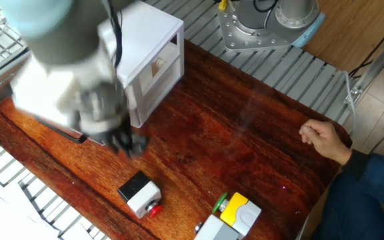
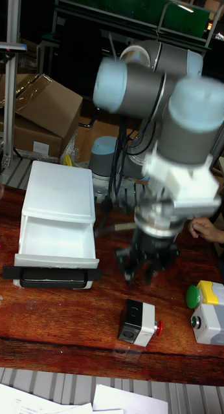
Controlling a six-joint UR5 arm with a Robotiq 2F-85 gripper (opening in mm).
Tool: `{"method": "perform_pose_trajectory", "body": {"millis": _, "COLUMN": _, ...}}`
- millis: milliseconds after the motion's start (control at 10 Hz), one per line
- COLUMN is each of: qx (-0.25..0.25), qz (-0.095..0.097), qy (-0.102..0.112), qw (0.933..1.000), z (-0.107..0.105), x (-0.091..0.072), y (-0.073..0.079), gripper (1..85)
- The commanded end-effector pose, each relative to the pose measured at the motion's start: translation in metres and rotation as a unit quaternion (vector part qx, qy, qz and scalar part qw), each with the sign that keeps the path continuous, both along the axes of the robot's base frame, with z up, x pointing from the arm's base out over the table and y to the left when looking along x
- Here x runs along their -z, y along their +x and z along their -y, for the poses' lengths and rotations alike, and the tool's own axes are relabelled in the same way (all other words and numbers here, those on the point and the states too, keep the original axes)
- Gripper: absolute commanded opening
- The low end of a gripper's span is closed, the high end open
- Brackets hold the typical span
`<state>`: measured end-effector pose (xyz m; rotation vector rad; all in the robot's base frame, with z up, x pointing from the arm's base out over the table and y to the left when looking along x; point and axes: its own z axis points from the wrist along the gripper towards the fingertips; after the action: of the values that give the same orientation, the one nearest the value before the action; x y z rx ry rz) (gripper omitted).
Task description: Take something out of a drawer
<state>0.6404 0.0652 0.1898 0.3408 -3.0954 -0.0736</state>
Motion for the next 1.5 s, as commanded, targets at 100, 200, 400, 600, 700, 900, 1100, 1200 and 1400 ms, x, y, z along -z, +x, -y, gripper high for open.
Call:
{"method": "perform_pose_trajectory", "body": {"millis": 100, "qx": 0.108, "qz": 0.019, "qy": 0.004, "qw": 0.9939, "z": 0.032, "x": -0.081, "y": -0.056, "gripper": 1.0}}
{"method": "perform_pose_trajectory", "body": {"millis": 200, "qx": 0.12, "qz": 0.032, "qy": 0.0, "qw": 0.9923, "z": 0.041, "x": -0.087, "y": -0.067, "gripper": 1.0}}
{"method": "perform_pose_trajectory", "body": {"millis": 400, "qx": 0.13, "qz": 0.034, "qy": -0.005, "qw": 0.9909, "z": 0.05, "x": -0.088, "y": -0.087, "gripper": 1.0}}
{"method": "perform_pose_trajectory", "body": {"millis": 600, "qx": 0.146, "qz": 0.042, "qy": 0.0, "qw": 0.9884, "z": 0.049, "x": -0.09, "y": -0.088, "gripper": 1.0}}
{"method": "perform_pose_trajectory", "body": {"millis": 700, "qx": 0.145, "qz": 0.043, "qy": 0.001, "qw": 0.9884, "z": 0.047, "x": -0.089, "y": -0.087, "gripper": 1.0}}
{"method": "perform_pose_trajectory", "body": {"millis": 900, "qx": 0.145, "qz": 0.045, "qy": 0.013, "qw": 0.9883, "z": 0.041, "x": -0.089, "y": -0.084, "gripper": 1.0}}
{"method": "perform_pose_trajectory", "body": {"millis": 1100, "qx": 0.142, "qz": 0.045, "qy": 0.018, "qw": 0.9886, "z": 0.039, "x": -0.089, "y": -0.083, "gripper": 1.0}}
{"method": "perform_pose_trajectory", "body": {"millis": 1200, "qx": 0.139, "qz": 0.046, "qy": 0.018, "qw": 0.989, "z": 0.038, "x": -0.089, "y": -0.083, "gripper": 1.0}}
{"method": "perform_pose_trajectory", "body": {"millis": 1400, "qx": 0.137, "qz": 0.045, "qy": 0.019, "qw": 0.9894, "z": 0.036, "x": -0.09, "y": -0.083, "gripper": 1.0}}
